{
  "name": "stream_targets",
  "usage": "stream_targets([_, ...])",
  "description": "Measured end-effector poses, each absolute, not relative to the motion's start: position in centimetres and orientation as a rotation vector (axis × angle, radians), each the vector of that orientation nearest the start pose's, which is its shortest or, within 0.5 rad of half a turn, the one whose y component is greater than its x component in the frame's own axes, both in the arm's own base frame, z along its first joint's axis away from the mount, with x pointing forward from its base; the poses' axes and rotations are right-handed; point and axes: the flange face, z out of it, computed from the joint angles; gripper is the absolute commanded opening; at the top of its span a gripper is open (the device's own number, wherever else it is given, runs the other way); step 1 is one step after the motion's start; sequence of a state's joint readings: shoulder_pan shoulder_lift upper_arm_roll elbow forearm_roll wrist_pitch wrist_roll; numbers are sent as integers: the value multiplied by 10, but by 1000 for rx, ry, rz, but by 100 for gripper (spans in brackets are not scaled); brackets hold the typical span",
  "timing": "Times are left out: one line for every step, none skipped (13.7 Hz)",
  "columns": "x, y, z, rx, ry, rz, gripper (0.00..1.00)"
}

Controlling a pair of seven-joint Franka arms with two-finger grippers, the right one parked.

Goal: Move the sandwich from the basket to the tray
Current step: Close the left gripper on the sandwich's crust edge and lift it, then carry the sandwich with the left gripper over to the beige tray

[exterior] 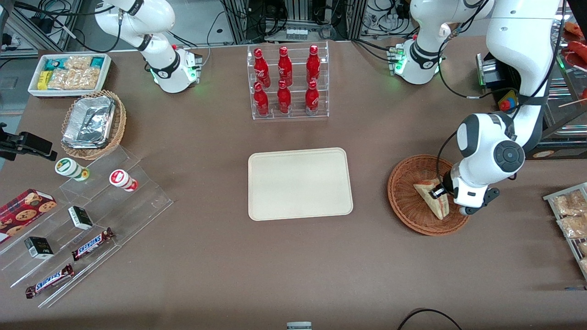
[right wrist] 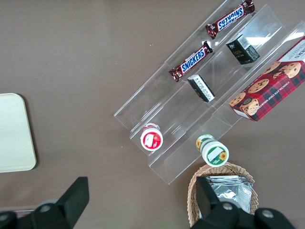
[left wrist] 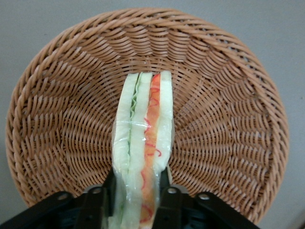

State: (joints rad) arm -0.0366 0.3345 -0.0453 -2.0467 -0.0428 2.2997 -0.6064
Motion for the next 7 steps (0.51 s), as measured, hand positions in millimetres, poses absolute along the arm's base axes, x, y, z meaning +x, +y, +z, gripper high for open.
stream_targets([588,-49,280,-3025,-861,181,0])
stream_targets([594,-50,293,-3018,-854,216,0])
stream_targets([600,-52,307,-3017,-842,236,0])
stream_targets([605,-57,317,-3023,-816,242,0])
stream_targets([607,-67,323,-3036,-772,240,0])
stream_targets([606,-79,325,-3051,-716,237,0])
stream_targets([604,-94,325,-3064,-658,238,0])
